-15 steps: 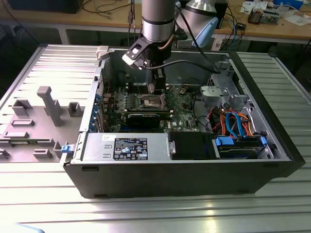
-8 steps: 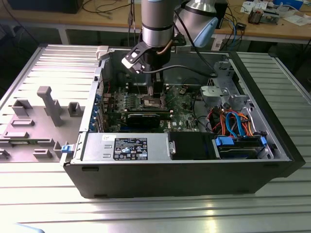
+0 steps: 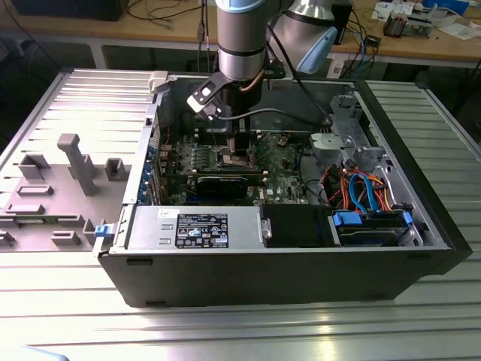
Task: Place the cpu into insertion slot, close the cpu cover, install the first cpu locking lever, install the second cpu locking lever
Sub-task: 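Place the cpu into insertion slot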
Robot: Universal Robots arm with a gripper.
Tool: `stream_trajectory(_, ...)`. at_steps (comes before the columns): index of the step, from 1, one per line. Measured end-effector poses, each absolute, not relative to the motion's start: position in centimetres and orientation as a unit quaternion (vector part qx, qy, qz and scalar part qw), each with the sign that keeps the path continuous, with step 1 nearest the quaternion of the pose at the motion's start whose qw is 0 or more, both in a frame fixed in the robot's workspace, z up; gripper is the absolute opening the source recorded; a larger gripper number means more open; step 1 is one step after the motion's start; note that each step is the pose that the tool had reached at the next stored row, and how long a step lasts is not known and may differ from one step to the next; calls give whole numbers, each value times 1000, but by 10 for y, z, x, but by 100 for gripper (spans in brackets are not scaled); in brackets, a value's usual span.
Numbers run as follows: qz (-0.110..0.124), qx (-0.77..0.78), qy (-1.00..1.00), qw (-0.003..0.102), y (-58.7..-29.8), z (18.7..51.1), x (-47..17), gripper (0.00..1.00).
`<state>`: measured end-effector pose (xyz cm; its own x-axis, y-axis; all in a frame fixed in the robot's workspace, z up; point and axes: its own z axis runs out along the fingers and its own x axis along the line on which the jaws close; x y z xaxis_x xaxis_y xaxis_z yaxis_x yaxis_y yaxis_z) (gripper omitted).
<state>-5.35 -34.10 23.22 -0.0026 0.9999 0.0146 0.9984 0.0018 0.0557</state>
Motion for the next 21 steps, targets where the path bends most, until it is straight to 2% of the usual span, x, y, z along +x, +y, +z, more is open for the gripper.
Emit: stream_trajectory(21,25,706,708,14,-341,225,-55,55)
